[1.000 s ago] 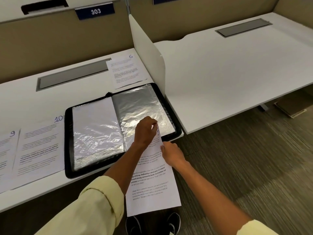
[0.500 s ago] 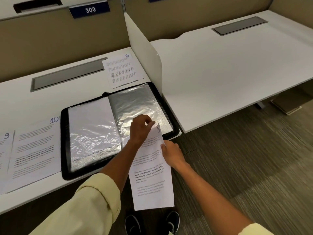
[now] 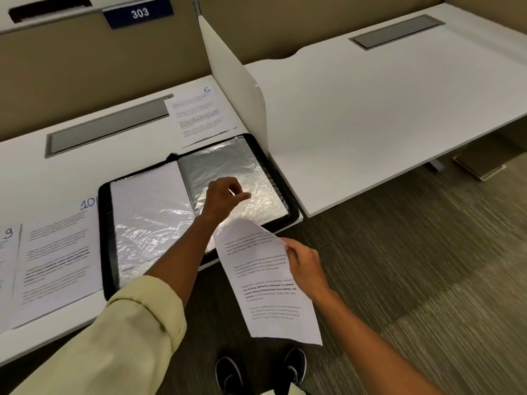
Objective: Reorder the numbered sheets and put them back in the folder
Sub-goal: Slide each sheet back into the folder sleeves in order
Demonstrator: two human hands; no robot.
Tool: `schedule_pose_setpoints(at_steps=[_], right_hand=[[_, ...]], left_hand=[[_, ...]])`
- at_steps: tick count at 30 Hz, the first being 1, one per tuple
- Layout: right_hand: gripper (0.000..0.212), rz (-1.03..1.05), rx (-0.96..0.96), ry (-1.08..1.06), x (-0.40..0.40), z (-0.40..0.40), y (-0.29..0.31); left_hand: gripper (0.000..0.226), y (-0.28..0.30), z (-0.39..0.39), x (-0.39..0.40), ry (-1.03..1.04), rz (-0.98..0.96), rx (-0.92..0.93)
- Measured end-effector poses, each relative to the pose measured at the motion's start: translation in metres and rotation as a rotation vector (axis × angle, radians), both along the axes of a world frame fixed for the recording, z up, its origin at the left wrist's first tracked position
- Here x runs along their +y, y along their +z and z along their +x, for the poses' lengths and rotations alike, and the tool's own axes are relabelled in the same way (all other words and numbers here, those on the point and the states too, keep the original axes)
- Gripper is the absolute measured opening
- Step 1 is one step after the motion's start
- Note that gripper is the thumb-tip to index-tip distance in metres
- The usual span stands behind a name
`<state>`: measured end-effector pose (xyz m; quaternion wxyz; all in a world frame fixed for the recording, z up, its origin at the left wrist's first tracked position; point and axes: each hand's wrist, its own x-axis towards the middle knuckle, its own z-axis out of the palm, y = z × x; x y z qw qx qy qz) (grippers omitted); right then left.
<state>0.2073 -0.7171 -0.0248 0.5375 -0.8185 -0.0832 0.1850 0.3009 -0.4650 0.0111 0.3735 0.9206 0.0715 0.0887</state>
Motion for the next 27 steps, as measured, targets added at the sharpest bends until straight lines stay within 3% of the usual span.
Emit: schedule_pose_setpoints(at_steps=[6,13,19,27], right_hand=[[0.031,-0.006,-0.046,-0.050,-0.023,0.012,0.005],[0.025,0.012,0.029,-0.128,-0.055,0.015,0.024],[0.023,0.010,0.042,-0.190,-0.073,-0.002,0.035],[0.026,-0.018,0.000,-0.284,-0.064,-0.033,0.043]], left_hand=[[0.025,0.002,0.000,0.005,-0.069,0.012,0.046],[0.024,-0.014,-0.011,0.010,-0.146,0.082,0.181],[0.011,-0.031,-0.022,0.003,-0.126,0.109,0.273],[0.015,-0.038,-0.043,0.008,-0.091,0.026,0.231]])
